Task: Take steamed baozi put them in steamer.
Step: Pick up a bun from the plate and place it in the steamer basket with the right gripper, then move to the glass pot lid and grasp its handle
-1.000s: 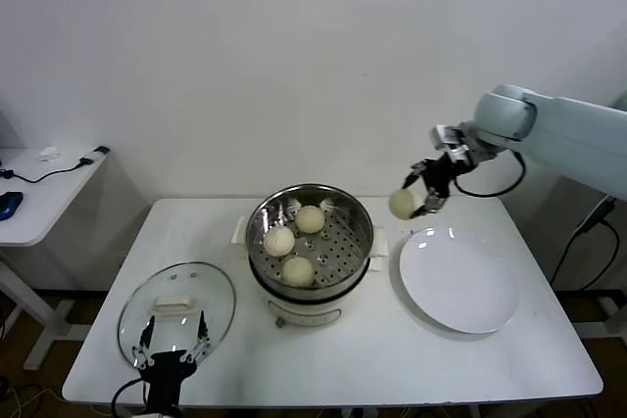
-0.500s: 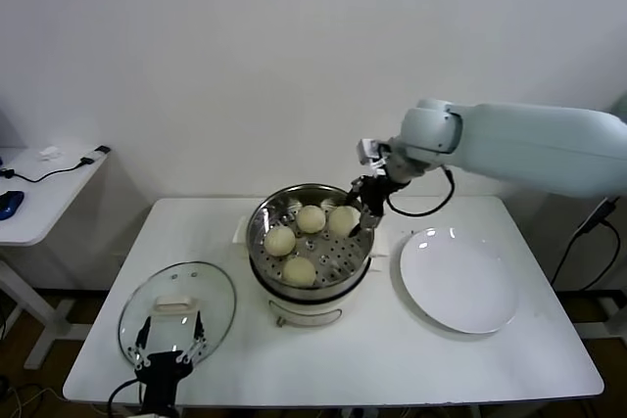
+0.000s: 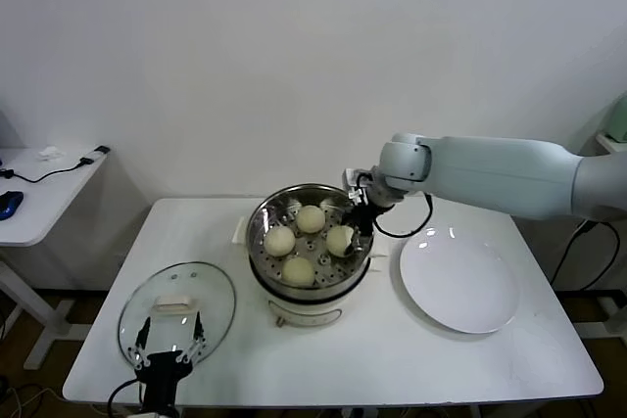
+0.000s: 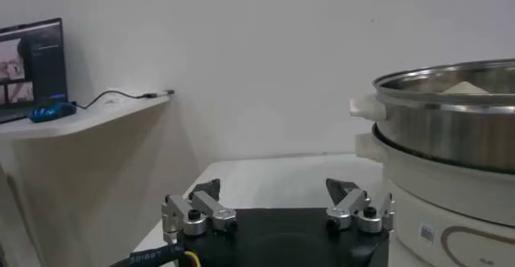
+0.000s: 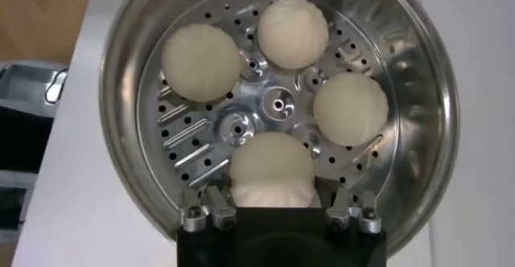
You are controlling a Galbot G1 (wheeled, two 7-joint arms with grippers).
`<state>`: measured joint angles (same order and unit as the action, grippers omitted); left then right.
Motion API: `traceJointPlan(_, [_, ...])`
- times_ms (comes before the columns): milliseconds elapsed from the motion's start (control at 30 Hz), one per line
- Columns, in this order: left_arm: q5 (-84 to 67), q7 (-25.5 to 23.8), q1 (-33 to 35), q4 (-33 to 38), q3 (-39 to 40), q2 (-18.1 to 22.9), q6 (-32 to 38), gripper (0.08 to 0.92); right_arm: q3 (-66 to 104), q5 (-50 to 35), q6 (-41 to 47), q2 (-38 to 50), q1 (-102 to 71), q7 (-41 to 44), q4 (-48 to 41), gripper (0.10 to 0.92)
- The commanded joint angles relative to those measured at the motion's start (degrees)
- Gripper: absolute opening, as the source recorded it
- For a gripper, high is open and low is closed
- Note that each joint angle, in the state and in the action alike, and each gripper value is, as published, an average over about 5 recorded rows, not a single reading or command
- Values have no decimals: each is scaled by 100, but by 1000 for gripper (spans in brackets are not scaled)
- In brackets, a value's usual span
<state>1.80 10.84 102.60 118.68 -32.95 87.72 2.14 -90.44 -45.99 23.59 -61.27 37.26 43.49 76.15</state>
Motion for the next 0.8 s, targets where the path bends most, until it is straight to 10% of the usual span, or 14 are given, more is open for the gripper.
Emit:
traceJointPlan(33, [-11, -1, -4, 10, -13, 6, -9, 823, 149, 215, -88, -129, -325, 30, -373, 702])
traceJointPlan(467, [0, -19, 23, 70, -13, 9, -37, 823, 618, -447, -1146, 516, 396, 1480, -488, 822])
traceJointPlan(800, [-197, -10, -20, 179, -79, -42, -197, 823, 3716, -1213, -1288, 1396, -1421, -2805, -464, 823])
